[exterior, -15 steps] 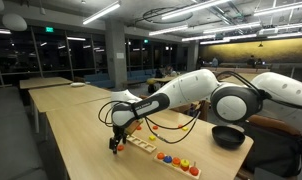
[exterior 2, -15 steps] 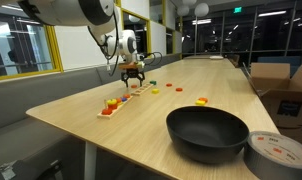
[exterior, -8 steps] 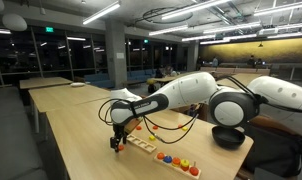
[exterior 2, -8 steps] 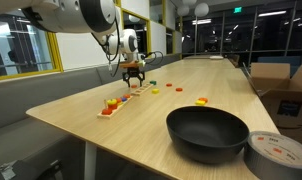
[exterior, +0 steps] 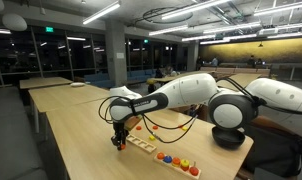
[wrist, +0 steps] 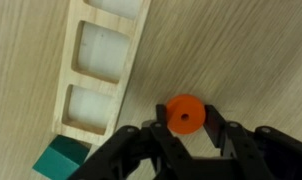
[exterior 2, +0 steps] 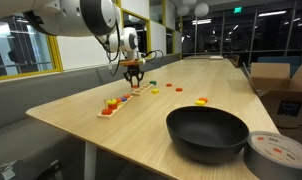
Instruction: Put one ring on the wooden platform
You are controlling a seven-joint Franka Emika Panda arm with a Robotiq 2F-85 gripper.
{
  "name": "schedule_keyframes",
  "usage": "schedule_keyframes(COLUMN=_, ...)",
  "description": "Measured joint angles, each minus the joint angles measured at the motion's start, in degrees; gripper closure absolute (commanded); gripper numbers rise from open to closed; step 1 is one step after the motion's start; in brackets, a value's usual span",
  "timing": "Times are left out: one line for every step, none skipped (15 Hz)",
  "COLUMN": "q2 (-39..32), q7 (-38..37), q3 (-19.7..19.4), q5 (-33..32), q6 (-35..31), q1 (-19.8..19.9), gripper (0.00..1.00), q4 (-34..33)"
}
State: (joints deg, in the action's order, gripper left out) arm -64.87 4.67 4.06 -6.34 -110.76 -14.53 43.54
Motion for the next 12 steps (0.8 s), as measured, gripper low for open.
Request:
schedule_keyframes(q2=0.0, q7=0.0, q3=-0.1, q5=0.0, q6=0.9, q1=0.1, gripper=0.76, q4=-0.2)
schedule_keyframes(q2=0.0, q7=0.0, q3=-0.2, q5=0.0, q6=1.9, q1=0.1, gripper=0.76, q4=-0.4)
schedule_keyframes(q2=0.0, q7=0.0, q3=-0.3, q5=0.0, q6=3.1, q1=0.2, gripper=0.76, q4=-0.6)
schedule_keyframes(q2=0.1, q7=0.0, q3=-0.5, q5=0.0, q6=4.3, q1=0.4, gripper=0.76, q4=-0.8)
schedule_keyframes(q2=0.2, q7=0.0, q3=-0.6, q5=0.0, q6=5.2, q1=0.7, gripper=0.76, q4=-1.0)
schedule_keyframes(q2=0.4, q7=0.0, q3=-0.7, q5=0.0, q6=6.1, q1=1.0, gripper=0.76, q4=-1.1)
schedule_keyframes(q2=0.8, q7=0.0, q3=-0.7, q5=0.0, q6=6.9, q1=1.3, gripper=0.76, q4=-1.2)
schedule_keyframes(q2=1.3, q7=0.0, q3=-0.7, q5=0.0, q6=7.6, q1=1.7, gripper=0.76, q4=-1.2)
schedule_keyframes(q2=1.9, q7=0.0, q3=-0.7, q5=0.0, q6=8.4, q1=2.1, gripper=0.76, q4=-1.2)
schedule_keyframes(q2=2.6, q7=0.0, q3=-0.7, q5=0.0, q6=9.1, q1=2.5, gripper=0.76, q4=-1.2)
schedule_keyframes(q2=3.4, q7=0.0, q3=-0.7, q5=0.0, q6=9.7, q1=3.0, gripper=0.76, q4=-1.1)
schedule_keyframes(q2=4.2, q7=0.0, q3=-0.7, q5=0.2, q6=10.3, q1=3.4, gripper=0.76, q4=-1.0)
